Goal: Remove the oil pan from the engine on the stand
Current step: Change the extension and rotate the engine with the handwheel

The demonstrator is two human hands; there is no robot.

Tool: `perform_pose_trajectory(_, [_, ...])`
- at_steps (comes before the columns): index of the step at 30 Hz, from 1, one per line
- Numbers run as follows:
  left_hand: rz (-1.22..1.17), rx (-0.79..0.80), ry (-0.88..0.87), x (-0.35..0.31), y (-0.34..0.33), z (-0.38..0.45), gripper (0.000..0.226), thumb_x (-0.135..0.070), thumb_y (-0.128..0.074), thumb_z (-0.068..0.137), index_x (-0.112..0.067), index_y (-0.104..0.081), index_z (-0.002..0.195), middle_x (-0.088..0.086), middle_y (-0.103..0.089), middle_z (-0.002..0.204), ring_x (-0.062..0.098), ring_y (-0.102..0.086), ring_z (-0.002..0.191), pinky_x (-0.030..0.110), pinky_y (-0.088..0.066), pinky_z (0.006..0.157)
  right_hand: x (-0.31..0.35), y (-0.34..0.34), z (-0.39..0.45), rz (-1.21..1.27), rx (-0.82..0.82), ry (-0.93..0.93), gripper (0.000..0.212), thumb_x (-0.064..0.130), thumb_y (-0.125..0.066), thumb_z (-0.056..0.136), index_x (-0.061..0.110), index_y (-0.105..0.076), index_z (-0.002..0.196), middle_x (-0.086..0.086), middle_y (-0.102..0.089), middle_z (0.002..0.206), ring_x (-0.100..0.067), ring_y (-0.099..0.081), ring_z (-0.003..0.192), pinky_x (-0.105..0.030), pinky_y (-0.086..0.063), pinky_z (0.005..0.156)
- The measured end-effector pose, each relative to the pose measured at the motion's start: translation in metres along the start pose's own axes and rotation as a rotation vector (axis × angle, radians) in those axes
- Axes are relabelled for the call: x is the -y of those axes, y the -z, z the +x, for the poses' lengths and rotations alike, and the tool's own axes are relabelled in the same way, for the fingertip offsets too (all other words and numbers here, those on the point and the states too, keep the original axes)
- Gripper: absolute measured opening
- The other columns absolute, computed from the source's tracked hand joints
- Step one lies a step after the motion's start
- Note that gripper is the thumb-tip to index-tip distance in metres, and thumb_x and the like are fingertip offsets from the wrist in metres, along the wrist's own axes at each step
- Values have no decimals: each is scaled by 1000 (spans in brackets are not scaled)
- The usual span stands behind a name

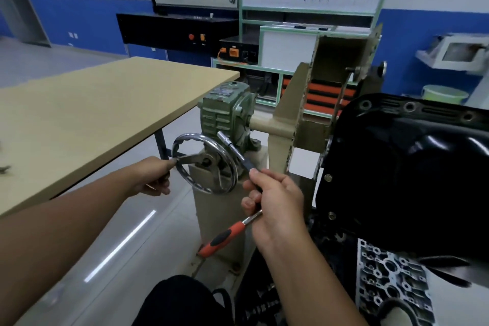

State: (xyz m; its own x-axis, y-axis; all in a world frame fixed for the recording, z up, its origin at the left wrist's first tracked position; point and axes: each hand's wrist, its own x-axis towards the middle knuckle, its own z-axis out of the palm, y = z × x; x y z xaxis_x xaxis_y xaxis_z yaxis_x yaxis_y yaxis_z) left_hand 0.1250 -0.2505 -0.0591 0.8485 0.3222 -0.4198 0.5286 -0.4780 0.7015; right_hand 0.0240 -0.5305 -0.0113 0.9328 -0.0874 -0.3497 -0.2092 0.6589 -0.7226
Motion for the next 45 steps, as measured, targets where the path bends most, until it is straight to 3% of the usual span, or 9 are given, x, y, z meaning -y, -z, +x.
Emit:
perform_pose_trajectory(6, [-176, 120, -168, -37, 9, -25, 53, -49, -49, 106, -11, -61, 72, 18, -75, 80, 35, -78, 85, 52, -61, 91, 2, -9, -3, 15, 18, 15, 18, -8, -68, 91, 5, -58, 100, -18, -61, 68, -10, -44, 40, -22, -36, 38])
perform_pose_trajectory(9, [-40, 186, -234, -59, -4, -45, 52, -56, -45, 104, -9, -56, 83, 22, -76, 84, 36, -78, 82, 46, -63, 77, 2, -12, -4, 40, 20, 12, 19, -8, -68, 92, 5, -57, 102, -19, -60, 72, -10, -44, 40, -22, -36, 38])
perform_pose_trajectory(14, [-86, 297, -150, -59, -21, -44, 42, -46, -58, 101, -15, -55, 72, 22, -76, 84, 36, -78, 88, 48, -63, 80, 1, -12, 2, 96, 8, 10, 28, -7, -67, 92, 5, -58, 115, -21, -59, 78, -10, -45, 42, -22, -36, 39])
perform_pose_trajectory(17, [-64, 443, -77, -65, -15, -37, 52, -38, -56, 97, -19, -44, 50, 23, -76, 90, 39, -76, 94, 48, -62, 81, 1, -16, 6, 92, -2, 19, 31, -6, -67, 92, 4, -59, 120, -21, -59, 77, -9, -45, 41, -21, -36, 39])
perform_pose_trajectory(22, [18, 556, 27, -82, -16, -23, 57, -39, -51, 96, -15, -47, 44, 23, -76, 106, 37, -76, 98, 42, -61, 77, -6, -18, 11, 75, -19, -1, 43, -6, -66, 93, -10, -53, 133, -22, -59, 83, -7, -44, 41, -19, -36, 38])
perform_pose_trajectory(30, [-137, 433, 44, -84, -39, -45, 46, -31, -48, 100, -14, -54, 58, 19, -77, 85, 37, -78, 84, 47, -63, 67, 0, -16, 9, 97, 4, -38, 28, -3, -64, 94, 3, -58, 120, -16, -56, 75, -6, -41, 39, -18, -34, 36])
perform_pose_trajectory(35, [-1, 367, 27, -72, -119, -64, 29, -18, -42, 97, -2, -63, 86, 18, -68, 67, 30, -67, 58, 34, -56, 57, 8, -10, 8, 124, -25, -18, 23, -3, -65, 94, 6, -57, 114, -17, -58, 74, -6, -40, 37, -17, -34, 36])
perform_pose_trajectory(39, [38, 366, 52, -48, -142, -47, 34, -30, -46, 100, -6, -64, 86, 11, -68, 61, 24, -62, 44, 26, -53, 53, 8, -2, 7, 137, -44, -33, 21, -2, -65, 94, 6, -58, 112, -18, -59, 75, -6, -40, 36, -18, -34, 36])
perform_pose_trajectory(45, [416, -62, -79, 5, -88, -7, 26, -31, -45, 88, -16, -65, 89, 6, -71, 76, 23, -73, 55, 31, -58, 57, 9, 10, -2, 94, -67, -2, 35, -3, -66, 93, -4, -58, 127, -18, -61, 74, -8, -41, 41, -21, -35, 38])
